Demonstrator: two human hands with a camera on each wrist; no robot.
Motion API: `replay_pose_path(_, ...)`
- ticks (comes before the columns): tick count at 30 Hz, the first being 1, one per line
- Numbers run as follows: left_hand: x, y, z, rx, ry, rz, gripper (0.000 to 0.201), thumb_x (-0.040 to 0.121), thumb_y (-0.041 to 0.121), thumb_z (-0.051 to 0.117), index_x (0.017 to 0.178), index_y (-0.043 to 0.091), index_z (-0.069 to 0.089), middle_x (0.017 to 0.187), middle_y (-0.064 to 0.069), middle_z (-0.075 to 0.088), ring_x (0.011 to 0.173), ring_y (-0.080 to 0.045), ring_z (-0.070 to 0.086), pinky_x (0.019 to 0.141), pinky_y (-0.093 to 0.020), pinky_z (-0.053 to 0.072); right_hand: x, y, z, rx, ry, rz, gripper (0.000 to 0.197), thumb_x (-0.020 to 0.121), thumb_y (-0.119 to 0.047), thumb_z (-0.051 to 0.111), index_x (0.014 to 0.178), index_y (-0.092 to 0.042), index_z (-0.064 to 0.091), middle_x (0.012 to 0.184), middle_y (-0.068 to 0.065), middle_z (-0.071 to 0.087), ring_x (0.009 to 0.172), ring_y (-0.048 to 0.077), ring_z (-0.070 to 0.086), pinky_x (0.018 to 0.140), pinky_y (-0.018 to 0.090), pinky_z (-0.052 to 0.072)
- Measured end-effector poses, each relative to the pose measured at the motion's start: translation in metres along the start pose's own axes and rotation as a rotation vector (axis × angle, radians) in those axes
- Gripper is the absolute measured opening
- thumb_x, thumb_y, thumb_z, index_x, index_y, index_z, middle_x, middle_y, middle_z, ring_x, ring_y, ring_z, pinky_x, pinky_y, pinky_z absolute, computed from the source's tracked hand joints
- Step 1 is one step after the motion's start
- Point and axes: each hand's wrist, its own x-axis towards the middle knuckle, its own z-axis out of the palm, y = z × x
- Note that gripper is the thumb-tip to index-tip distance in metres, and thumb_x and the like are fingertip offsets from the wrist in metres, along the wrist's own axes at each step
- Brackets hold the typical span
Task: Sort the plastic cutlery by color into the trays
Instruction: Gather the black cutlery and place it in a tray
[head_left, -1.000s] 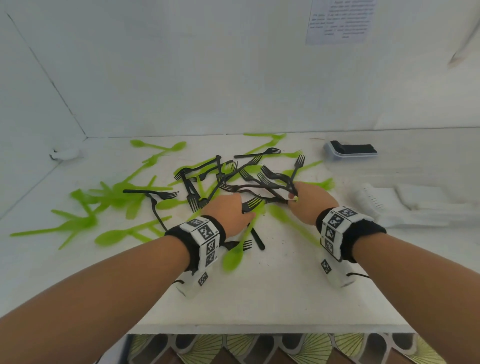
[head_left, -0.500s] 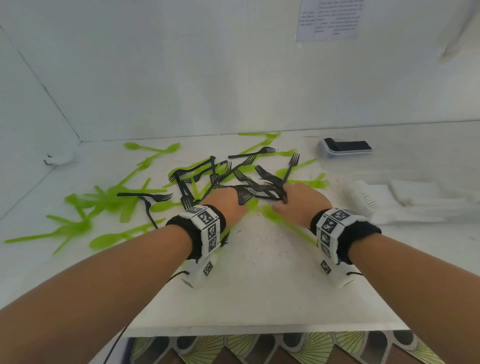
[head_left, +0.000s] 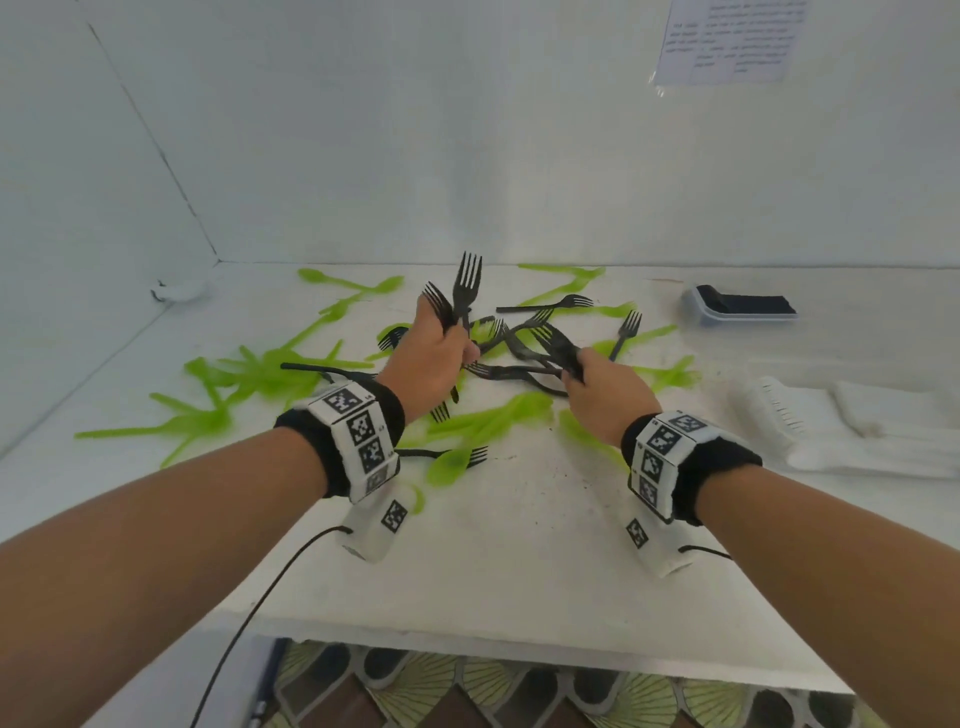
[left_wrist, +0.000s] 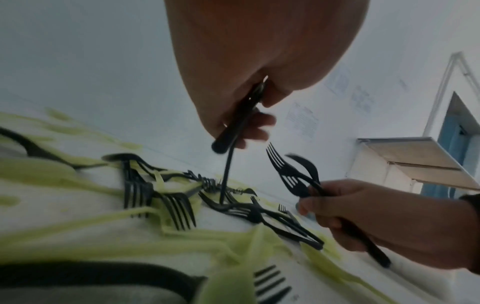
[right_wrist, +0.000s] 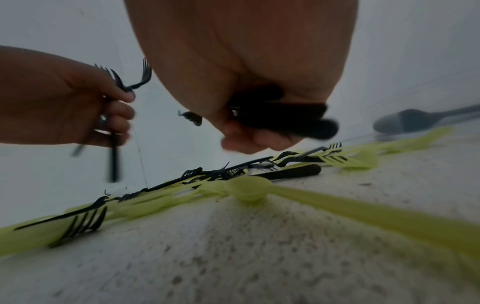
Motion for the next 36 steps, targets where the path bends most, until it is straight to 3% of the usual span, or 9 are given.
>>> replay_pose_path(3, -0.012, -0.003, -0.02, 0.208, -0.038, 0.129, 0.006, 0.099, 0.017, 0.053, 0.097, 0.018, 0.048, 0.073, 0.007, 0.053, 0.059, -0.007, 0.047, 0.053, -0.015, 0.039, 0.003, 0.001, 0.004, 0.016, -0.03, -0.001, 0.02, 0.105, -0.029, 0.04, 0.111, -0.013, 0.051, 0.1, 0.011, 0.063, 0.088, 0.032, 0.059, 0.077, 0.039, 0.049)
replay_pose_path(5, -0.023, -0.018, -0.031, 0.466, -0.203, 0.158, 0.012, 0.094, 0.023, 0.059, 0.086, 0.022, 0.051, 0.07, 0.009, 0.052, 0.061, -0.01, 0.047, 0.054, -0.017, 0.038, 0.005, 0.001, 0.006, 0.006, -0.033, 0.009, 0.02, 0.104, -0.03, 0.042, 0.111, -0.014, 0.052, 0.101, 0.008, 0.06, 0.09, 0.03, 0.055, 0.078, 0.037, 0.046)
replay_pose_path(11, -0.038, -0.07, -0.045, 0.932, -0.509, 0.224, 0.01, 0.092, 0.033, 0.06, 0.091, 0.025, 0.054, 0.092, 0.008, 0.05, 0.087, -0.018, 0.056, 0.079, -0.036, 0.049, 0.008, 0.01, 0.006, -0.158, -0.108, -0.004, 0.021, 0.1, -0.031, 0.052, 0.117, -0.022, 0.06, 0.104, 0.003, 0.066, 0.097, 0.03, 0.064, 0.086, 0.039, 0.054)
replay_pose_path(15, -0.035, -0.074, -0.041, 0.982, -0.527, 0.289, 0.008, 0.098, 0.032, 0.055, 0.099, 0.024, 0.055, 0.095, 0.008, 0.046, 0.089, -0.017, 0.055, 0.078, -0.039, 0.049, 0.011, 0.008, 0.005, -0.237, -0.156, 0.006, 0.019, 0.099, -0.037, 0.051, 0.108, -0.025, 0.063, 0.096, 0.001, 0.067, 0.092, 0.026, 0.065, 0.084, 0.039, 0.057)
replay_pose_path(21, -0.028, -0.052, -0.038, 0.885, -0.471, 0.268, 0.022, 0.09, 0.025, 0.055, 0.078, 0.022, 0.037, 0.069, 0.003, 0.049, 0.059, -0.016, 0.044, 0.054, -0.032, 0.033, 0.014, 0.004, 0.005, -0.219, -0.127, 0.008, 0.024, 0.093, -0.03, 0.06, 0.116, -0.028, 0.055, 0.104, -0.001, 0.063, 0.097, 0.027, 0.063, 0.084, 0.04, 0.056)
replay_pose_path(26, -0.015, -0.039, -0.035, 0.889, -0.488, 0.299, 0.015, 0.099, 0.032, 0.054, 0.092, 0.02, 0.051, 0.073, 0.004, 0.057, 0.066, -0.017, 0.053, 0.059, -0.032, 0.039, 0.022, -0.001, 0.007, -0.284, -0.169, -0.001, 0.01, 0.096, -0.034, 0.054, 0.102, -0.027, 0.059, 0.093, -0.003, 0.062, 0.086, 0.023, 0.061, 0.075, 0.033, 0.052)
replay_pose_path(30, -0.011, -0.037, -0.038, 0.938, -0.538, 0.283, 0.011, 0.103, 0.022, 0.045, 0.093, 0.022, 0.043, 0.078, -0.003, 0.058, 0.07, -0.024, 0.055, 0.062, -0.037, 0.044, 0.024, -0.008, 0.006, -0.251, -0.142, 0.01, 0.018, 0.095, -0.038, 0.052, 0.082, -0.026, 0.047, 0.084, -0.003, 0.057, 0.081, 0.023, 0.06, 0.073, 0.035, 0.053)
replay_pose_path(34, -0.007, -0.027, -0.035, 0.754, -0.51, 0.138, 0.018, 0.102, 0.026, 0.05, 0.086, 0.026, 0.043, 0.078, 0.0, 0.057, 0.064, -0.017, 0.051, 0.057, -0.032, 0.039, 0.022, -0.022, -0.002, -0.073, -0.102, 0.004, 0.027, 0.094, -0.047, 0.052, 0.079, -0.026, 0.045, 0.08, -0.002, 0.058, 0.076, 0.022, 0.059, 0.06, 0.031, 0.04)
replay_pose_path(36, -0.002, -0.021, -0.029, 0.518, -0.482, -0.057, 0.017, 0.101, 0.032, 0.058, 0.089, 0.019, 0.055, 0.069, 0.003, 0.051, 0.057, -0.014, 0.046, 0.054, -0.027, 0.039, 0.023, -0.025, -0.006, 0.07, -0.045, 0.033, 0.022, 0.095, -0.043, 0.053, 0.086, -0.023, 0.049, 0.081, -0.002, 0.058, 0.074, 0.02, 0.058, 0.059, 0.03, 0.039)
